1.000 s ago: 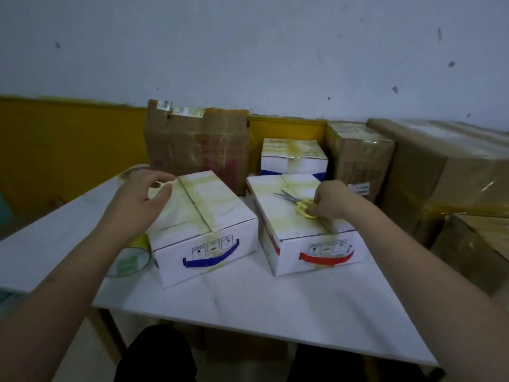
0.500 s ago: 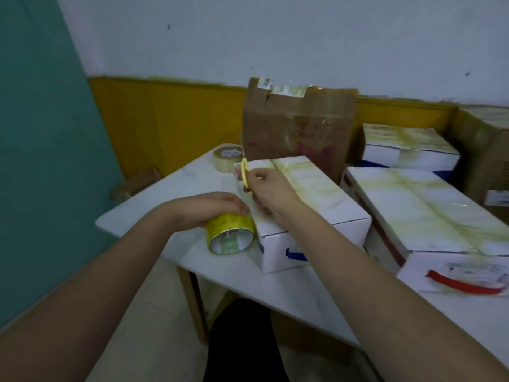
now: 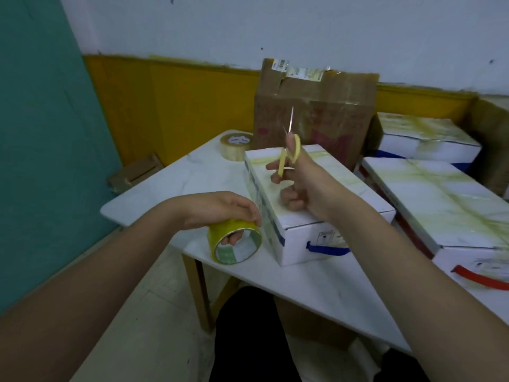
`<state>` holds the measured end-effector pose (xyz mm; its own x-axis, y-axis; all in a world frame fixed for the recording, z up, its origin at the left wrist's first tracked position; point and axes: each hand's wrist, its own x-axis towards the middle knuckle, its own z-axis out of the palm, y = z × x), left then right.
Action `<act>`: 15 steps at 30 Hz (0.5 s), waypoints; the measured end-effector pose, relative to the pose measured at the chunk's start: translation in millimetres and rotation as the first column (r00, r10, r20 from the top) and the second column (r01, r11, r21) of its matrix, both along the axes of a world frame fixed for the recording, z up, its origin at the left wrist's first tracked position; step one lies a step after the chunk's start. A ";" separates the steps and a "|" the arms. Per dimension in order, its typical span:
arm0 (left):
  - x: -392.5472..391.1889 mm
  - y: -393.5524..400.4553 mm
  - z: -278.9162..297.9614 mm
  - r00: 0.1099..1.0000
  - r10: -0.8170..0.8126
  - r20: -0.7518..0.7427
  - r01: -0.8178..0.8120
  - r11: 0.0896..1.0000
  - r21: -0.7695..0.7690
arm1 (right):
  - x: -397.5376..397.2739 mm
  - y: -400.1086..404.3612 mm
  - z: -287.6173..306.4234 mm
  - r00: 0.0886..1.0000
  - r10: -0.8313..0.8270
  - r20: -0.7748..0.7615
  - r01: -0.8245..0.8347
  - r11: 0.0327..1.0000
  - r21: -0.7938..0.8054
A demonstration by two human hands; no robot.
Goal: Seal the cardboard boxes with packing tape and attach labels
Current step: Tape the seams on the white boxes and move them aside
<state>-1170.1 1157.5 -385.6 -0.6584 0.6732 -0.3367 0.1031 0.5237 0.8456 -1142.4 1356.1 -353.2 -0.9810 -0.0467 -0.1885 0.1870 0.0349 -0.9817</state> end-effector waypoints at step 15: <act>4.9 -5.9 -14.5 0.994 0.102 -0.034 -0.096 0.986 0.133 | 115.1 -4.2 -26.7 0.911 0.271 0.311 -0.360 0.891 0.277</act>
